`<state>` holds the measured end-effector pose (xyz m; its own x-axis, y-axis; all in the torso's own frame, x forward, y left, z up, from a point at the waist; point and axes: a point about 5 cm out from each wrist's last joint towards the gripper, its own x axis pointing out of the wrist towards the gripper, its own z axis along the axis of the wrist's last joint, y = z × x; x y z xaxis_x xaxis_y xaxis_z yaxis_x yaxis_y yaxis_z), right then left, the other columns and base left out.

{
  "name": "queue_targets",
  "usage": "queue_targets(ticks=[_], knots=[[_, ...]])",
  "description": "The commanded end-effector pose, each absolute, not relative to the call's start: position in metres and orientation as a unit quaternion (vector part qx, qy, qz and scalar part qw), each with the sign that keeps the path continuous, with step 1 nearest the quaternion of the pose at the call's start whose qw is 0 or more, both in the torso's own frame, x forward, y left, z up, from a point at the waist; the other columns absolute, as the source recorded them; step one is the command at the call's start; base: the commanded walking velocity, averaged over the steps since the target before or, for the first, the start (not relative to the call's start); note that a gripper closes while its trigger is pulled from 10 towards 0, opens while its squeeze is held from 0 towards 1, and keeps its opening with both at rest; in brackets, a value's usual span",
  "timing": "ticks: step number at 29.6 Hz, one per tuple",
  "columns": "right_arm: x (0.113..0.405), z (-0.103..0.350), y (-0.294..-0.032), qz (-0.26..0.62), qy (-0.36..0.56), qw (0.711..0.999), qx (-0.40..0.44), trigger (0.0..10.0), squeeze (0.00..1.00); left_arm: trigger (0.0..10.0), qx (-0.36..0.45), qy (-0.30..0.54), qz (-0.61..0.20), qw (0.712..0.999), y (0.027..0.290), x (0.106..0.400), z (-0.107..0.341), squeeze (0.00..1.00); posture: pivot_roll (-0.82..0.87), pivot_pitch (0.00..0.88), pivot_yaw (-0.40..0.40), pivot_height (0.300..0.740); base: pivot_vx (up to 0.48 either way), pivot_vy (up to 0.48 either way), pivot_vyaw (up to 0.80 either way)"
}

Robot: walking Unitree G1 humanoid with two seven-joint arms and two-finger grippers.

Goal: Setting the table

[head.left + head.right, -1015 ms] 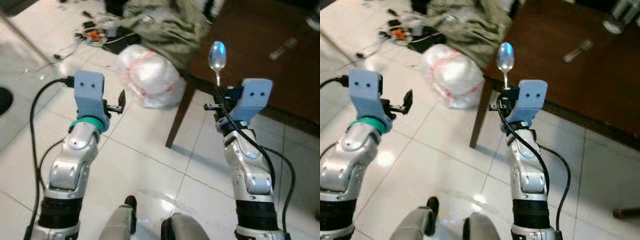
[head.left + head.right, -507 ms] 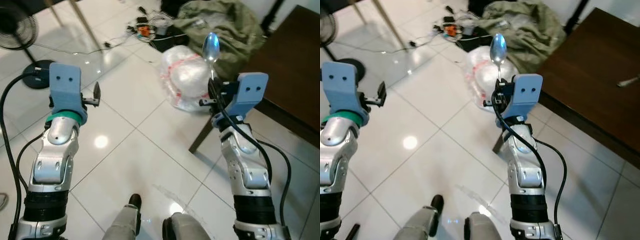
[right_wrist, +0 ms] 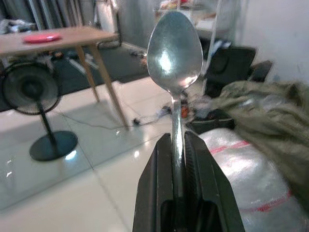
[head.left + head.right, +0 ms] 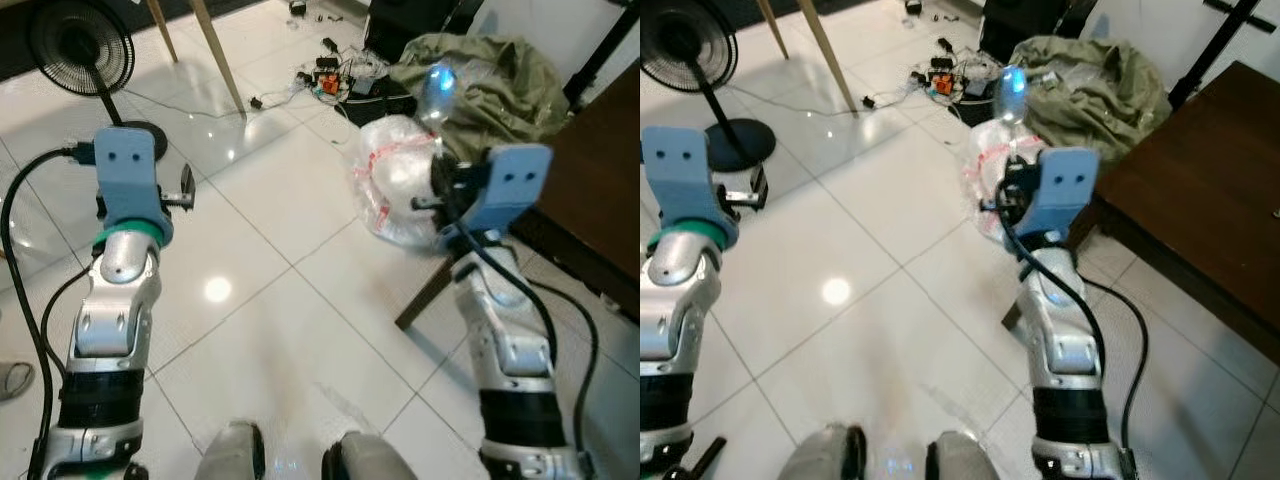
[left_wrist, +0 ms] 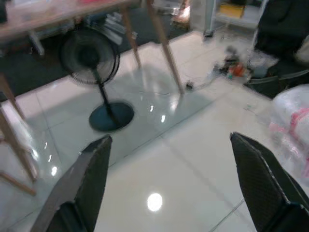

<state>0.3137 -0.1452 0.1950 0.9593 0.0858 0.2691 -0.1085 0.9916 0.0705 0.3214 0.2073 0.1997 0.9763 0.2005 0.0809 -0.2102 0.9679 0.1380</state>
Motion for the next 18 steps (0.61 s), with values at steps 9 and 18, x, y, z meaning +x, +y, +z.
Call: queue_targets(ticks=[9, 18], knots=[[0.32, 0.188, -0.145, 0.065, -0.119, 0.986, -0.095, 10.0, 0.0, 10.0, 0.075, -0.015, 0.064, 0.995, 0.195, 0.319, 0.184, 0.0, -0.07, 0.07, 0.013, 0.74, 0.458, 0.0, 0.0], [0.321, 0.172, -0.17, 0.058, -0.071, 0.989, -0.113, 10.0, 0.0, 10.0, 0.137, -0.021, 0.016, 0.99, 0.184, 0.311, 0.175, 0.0, -0.06, 0.064, 0.049, 0.74, 0.458, 0.0, 0.0]])
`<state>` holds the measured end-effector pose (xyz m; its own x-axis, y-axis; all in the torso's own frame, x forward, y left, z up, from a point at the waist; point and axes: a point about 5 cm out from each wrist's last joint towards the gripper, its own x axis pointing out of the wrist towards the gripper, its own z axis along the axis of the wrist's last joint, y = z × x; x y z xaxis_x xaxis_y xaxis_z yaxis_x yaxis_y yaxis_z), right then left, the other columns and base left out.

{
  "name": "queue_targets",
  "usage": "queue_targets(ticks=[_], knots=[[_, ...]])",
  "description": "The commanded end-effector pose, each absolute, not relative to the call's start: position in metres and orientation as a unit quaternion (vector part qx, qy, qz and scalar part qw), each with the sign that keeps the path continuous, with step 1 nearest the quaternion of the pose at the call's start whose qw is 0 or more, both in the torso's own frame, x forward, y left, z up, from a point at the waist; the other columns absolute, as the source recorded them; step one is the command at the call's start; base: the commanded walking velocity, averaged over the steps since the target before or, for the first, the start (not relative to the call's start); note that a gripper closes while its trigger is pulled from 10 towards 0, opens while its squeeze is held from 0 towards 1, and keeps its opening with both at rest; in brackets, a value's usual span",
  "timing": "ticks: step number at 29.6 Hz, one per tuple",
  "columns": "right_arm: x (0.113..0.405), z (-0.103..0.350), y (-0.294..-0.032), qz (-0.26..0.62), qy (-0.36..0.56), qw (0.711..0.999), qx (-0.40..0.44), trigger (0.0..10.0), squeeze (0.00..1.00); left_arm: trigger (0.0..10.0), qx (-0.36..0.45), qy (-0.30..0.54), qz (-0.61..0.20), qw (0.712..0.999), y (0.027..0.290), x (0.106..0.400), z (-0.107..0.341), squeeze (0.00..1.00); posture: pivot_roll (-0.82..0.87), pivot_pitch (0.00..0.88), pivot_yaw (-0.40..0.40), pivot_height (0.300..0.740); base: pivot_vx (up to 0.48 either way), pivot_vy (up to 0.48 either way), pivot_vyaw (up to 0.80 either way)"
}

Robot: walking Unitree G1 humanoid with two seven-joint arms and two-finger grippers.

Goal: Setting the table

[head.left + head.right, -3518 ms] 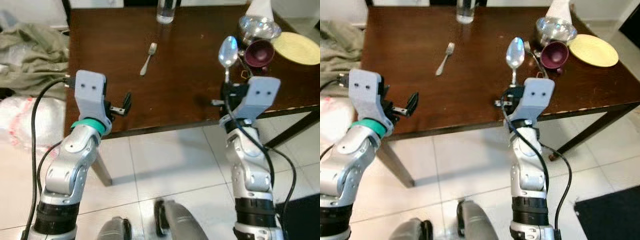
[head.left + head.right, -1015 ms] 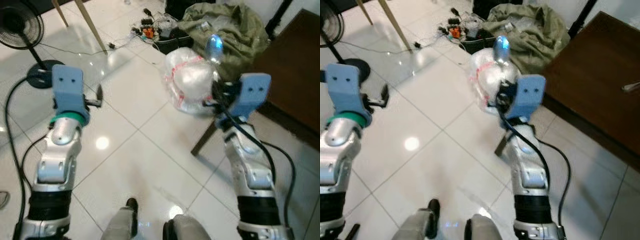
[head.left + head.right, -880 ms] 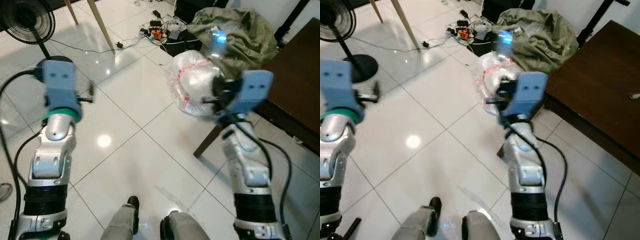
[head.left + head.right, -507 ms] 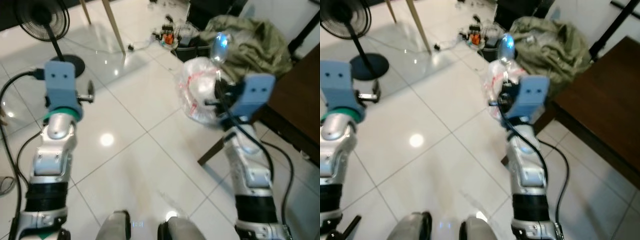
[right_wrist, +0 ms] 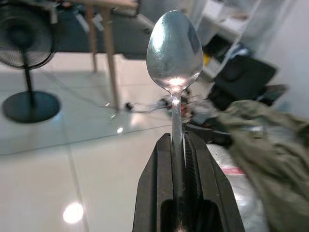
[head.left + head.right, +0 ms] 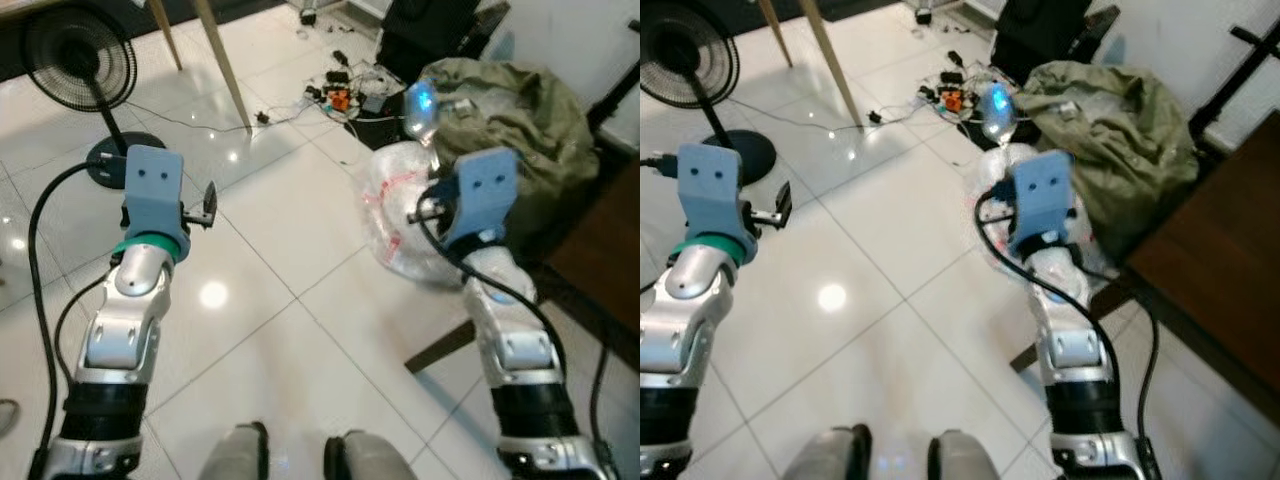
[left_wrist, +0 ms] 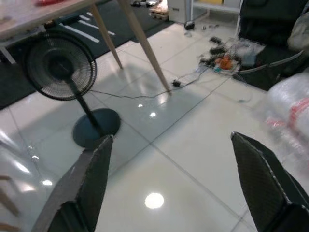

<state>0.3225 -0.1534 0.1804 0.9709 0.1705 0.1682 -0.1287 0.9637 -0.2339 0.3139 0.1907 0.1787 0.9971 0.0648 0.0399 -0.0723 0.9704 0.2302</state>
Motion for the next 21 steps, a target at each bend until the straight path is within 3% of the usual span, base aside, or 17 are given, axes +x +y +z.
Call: queue_targets(ticks=[1, 8, 21], knots=[[0.321, 0.172, -0.17, 0.058, -0.071, 0.989, -0.113, 10.0, 0.0, 10.0, 0.137, -0.021, 0.016, 0.99, 0.184, 0.311, 0.175, 0.0, -0.06, 0.064, 0.049, 0.74, 0.458, 0.0, 0.0], [0.323, 0.154, -0.178, 0.037, -0.029, 0.995, -0.083, 10.0, 0.0, 10.0, 0.134, -0.012, 0.004, 0.991, 0.183, 0.313, 0.172, 0.0, -0.06, 0.064, 0.077, 0.74, 0.458, 0.0, 0.0], [0.322, 0.156, -0.185, 0.026, -0.042, 0.997, -0.06, 10.0, 0.0, 10.0, 0.138, -0.027, -0.023, 0.99, 0.17, 0.323, 0.176, 0.0, -0.07, 0.059, 0.085, 0.74, 0.461, 0.0, 0.0]])
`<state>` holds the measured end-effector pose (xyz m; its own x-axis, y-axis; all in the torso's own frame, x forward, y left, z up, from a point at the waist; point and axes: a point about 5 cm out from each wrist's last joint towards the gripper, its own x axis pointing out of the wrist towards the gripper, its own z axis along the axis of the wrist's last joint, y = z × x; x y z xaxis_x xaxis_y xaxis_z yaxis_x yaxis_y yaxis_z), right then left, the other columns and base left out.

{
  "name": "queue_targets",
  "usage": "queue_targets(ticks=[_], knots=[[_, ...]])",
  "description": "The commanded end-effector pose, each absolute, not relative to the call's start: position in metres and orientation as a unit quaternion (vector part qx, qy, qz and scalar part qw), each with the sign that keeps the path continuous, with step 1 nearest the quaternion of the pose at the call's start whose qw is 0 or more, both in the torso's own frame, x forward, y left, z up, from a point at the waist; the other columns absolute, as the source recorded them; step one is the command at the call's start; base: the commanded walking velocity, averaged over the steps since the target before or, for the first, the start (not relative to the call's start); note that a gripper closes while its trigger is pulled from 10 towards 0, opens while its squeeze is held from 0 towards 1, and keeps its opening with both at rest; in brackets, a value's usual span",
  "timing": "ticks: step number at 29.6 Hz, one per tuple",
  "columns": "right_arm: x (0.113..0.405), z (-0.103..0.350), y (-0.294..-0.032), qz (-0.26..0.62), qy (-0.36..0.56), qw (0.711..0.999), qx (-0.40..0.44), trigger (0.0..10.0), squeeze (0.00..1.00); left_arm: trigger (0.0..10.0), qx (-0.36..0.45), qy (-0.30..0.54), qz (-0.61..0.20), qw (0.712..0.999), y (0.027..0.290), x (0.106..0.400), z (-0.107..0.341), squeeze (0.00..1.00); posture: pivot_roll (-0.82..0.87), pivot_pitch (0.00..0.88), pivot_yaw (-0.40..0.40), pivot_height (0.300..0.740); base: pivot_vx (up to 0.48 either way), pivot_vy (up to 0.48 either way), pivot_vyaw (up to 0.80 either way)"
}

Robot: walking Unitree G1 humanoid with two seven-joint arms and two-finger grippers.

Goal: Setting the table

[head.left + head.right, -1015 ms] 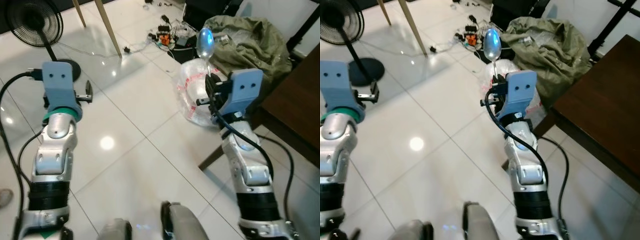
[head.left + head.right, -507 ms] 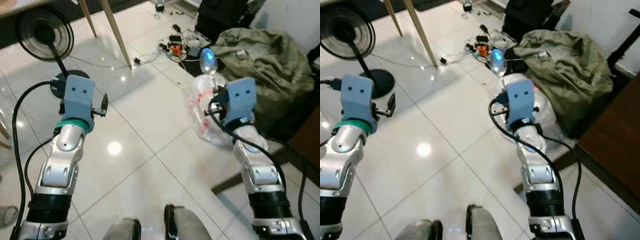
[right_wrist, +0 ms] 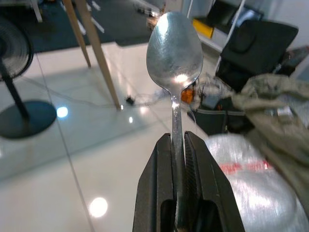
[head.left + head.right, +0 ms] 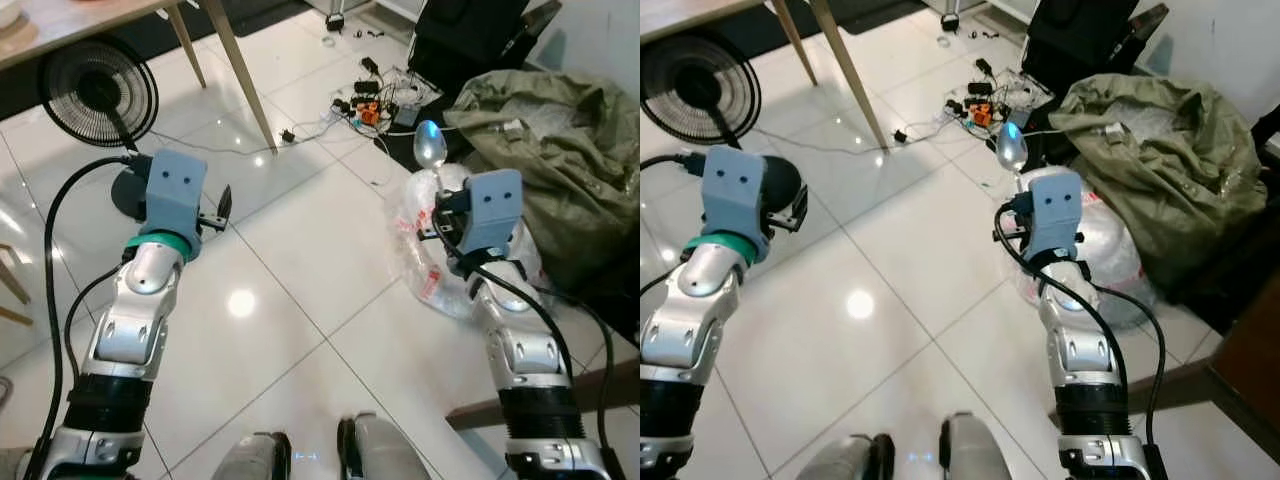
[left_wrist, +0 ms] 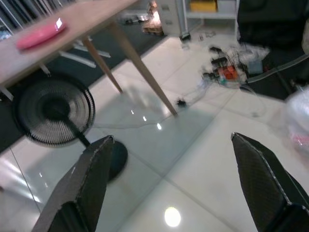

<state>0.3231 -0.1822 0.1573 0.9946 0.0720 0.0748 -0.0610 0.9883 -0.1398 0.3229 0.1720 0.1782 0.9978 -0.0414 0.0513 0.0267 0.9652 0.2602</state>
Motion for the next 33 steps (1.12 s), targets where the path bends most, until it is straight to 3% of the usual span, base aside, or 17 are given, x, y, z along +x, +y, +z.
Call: queue_targets(ticks=[1, 33], knots=[[0.322, 0.156, -0.185, 0.026, -0.042, 0.997, -0.06, 10.0, 0.0, 10.0, 0.138, -0.027, -0.023, 0.99, 0.17, 0.323, 0.176, 0.0, -0.07, 0.059, 0.085, 0.74, 0.461, 0.0, 0.0], [0.335, 0.167, -0.165, 0.045, -0.077, 0.995, -0.038, 10.0, 0.0, 10.0, 0.129, -0.042, 0.008, 0.991, 0.175, 0.326, 0.178, 0.0, -0.04, 0.04, 0.043, 0.74, 0.471, 0.0, 0.0]])
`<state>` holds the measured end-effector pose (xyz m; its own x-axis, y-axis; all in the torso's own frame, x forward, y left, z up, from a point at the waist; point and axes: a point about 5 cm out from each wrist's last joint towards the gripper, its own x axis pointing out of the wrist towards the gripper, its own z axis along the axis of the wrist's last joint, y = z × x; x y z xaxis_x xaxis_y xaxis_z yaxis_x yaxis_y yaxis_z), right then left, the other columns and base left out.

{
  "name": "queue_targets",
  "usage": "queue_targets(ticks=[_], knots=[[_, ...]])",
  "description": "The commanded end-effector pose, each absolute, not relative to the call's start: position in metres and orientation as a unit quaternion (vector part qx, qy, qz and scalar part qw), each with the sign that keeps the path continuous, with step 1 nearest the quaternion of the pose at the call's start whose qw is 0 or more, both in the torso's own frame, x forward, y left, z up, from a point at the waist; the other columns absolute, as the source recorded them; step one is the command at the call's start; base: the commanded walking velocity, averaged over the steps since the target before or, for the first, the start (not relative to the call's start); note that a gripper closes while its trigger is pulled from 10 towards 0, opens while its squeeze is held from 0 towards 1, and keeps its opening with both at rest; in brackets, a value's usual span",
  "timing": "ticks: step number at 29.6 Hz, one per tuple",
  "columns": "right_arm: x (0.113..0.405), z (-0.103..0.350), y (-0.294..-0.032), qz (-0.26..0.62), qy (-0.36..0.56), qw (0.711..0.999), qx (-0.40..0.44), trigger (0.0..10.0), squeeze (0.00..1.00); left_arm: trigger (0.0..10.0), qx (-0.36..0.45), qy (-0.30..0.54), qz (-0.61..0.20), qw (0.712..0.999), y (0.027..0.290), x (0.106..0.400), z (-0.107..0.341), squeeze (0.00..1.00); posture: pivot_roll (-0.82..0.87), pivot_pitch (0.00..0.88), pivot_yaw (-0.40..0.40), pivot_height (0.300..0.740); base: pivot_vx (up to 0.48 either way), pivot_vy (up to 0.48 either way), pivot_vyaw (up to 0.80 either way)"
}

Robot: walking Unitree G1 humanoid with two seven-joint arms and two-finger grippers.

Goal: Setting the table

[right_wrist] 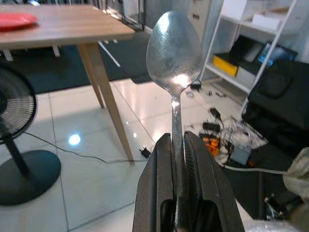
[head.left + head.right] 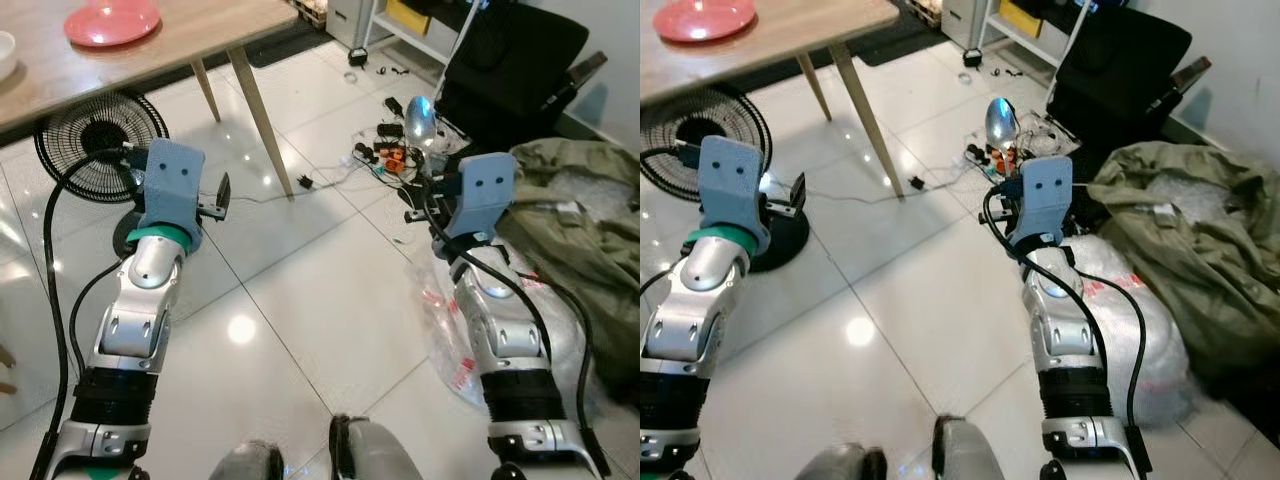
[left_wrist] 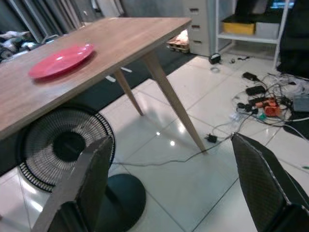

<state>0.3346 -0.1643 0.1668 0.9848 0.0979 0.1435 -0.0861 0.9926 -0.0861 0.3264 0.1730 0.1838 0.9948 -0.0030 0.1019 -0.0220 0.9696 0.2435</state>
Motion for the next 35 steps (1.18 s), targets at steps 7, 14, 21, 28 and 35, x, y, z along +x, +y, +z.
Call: queue_targets(ticks=[7, 14, 21, 28, 35], knots=[[0.336, 0.172, -0.162, 0.047, -0.092, 0.994, -0.027, 10.0, 0.0, 10.0, 0.127, -0.042, 0.011, 0.991, 0.176, 0.325, 0.178, 0.0, -0.04, 0.045, 0.04, 0.74, 0.48, 0.0, 0.15], [0.336, 0.176, -0.16, 0.055, -0.1, 0.993, -0.016, 10.0, 0.0, 10.0, 0.127, -0.042, 0.012, 0.991, 0.176, 0.325, 0.178, 0.0, -0.03, 0.051, 0.038, 0.74, 0.48, 0.0, 0.76], [0.336, 0.179, -0.155, 0.067, -0.106, 0.992, -0.009, 10.0, 0.0, 10.0, 0.126, -0.041, 0.013, 0.991, 0.176, 0.324, 0.177, 0.0, -0.03, 0.052, 0.037, 0.74, 0.48, 0.0, 0.8], [0.337, 0.179, -0.152, 0.073, -0.108, 0.991, -0.001, 10.0, 0.0, 10.0, 0.128, -0.041, 0.015, 0.991, 0.179, 0.324, 0.177, 0.0, -0.03, 0.056, 0.038, 0.74, 0.48, 0.0, 0.8], [0.337, 0.181, -0.151, 0.077, -0.112, 0.991, 0.008, 10.0, 0.0, 10.0, 0.128, -0.04, 0.017, 0.991, 0.179, 0.323, 0.177, 0.0, -0.03, 0.059, 0.036, 0.74, 0.48, 0.0, 0.78]])
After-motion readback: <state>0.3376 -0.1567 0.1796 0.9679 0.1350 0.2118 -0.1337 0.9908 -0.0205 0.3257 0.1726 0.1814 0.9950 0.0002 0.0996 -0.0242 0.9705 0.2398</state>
